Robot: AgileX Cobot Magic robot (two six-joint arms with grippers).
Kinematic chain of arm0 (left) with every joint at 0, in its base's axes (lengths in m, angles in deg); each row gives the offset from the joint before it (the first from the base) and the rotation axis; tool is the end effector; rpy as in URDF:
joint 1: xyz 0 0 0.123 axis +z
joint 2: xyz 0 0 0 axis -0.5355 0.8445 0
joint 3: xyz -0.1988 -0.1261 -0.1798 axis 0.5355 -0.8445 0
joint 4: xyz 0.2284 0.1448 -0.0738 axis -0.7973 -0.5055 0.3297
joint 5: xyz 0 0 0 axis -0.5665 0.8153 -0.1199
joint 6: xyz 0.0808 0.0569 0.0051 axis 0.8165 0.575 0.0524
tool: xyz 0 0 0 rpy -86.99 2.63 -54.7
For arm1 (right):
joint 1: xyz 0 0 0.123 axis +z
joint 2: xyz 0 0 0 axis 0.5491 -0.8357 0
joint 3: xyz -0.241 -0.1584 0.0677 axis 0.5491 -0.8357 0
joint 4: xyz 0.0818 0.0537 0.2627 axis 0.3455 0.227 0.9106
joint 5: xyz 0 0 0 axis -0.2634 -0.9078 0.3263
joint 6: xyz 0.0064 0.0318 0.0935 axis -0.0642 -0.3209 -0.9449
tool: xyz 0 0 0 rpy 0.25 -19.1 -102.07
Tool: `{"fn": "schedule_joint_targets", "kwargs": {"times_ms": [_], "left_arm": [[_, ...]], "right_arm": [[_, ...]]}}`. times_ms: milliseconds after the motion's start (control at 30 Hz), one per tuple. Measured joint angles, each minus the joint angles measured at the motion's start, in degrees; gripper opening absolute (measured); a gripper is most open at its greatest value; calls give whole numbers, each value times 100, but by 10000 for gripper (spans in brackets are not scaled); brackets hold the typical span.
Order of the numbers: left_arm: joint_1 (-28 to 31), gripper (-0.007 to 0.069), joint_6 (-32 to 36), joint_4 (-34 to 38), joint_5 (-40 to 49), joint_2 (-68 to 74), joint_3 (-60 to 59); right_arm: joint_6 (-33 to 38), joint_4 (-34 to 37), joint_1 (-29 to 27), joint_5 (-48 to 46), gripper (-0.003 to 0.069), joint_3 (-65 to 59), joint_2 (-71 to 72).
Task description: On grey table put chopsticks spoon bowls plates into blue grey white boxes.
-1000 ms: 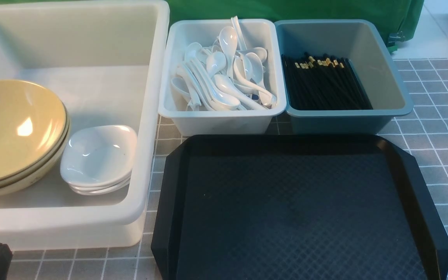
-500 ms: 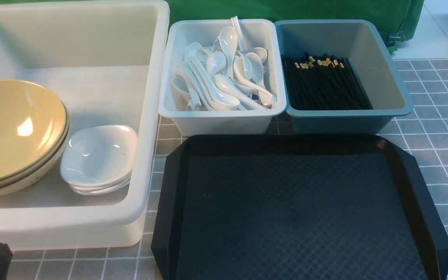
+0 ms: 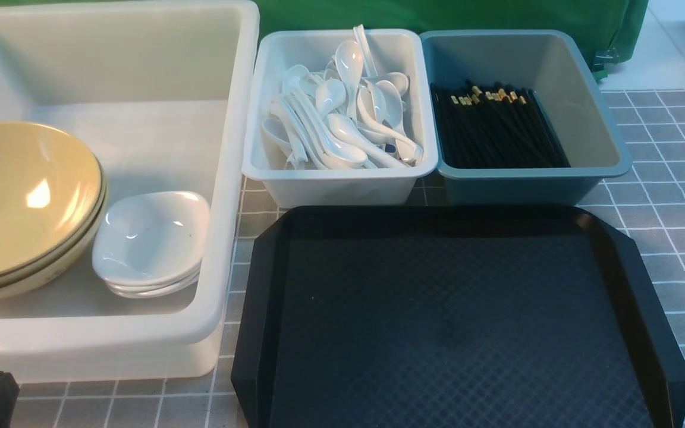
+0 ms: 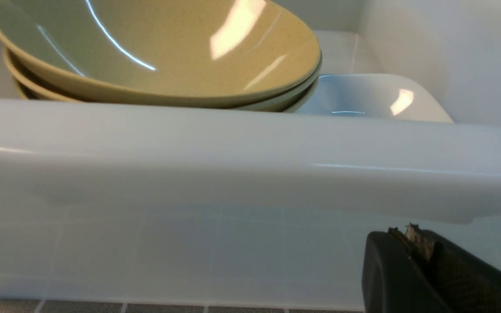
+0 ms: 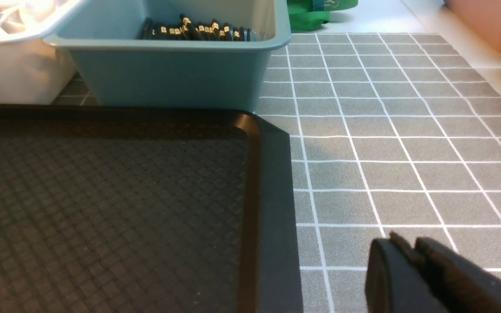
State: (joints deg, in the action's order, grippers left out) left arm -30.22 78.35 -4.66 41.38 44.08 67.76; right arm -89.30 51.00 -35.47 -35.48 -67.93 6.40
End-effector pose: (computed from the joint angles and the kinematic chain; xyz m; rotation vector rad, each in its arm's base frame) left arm 0.0789 0.0014 0.1738 -0.0971 1.8215 -0.0440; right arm 0.0793 -0.0036 0.1729 0.0725 1.8182 -0.0061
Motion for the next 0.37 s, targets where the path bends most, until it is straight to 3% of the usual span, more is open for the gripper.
{"fn": "schedule_joint_targets", "kwargs": {"times_ms": [367], "left_arm": [[0,-10,0,0,0,0,0]], "right_arm": [[0,0,0,0,108,0,0]]}}
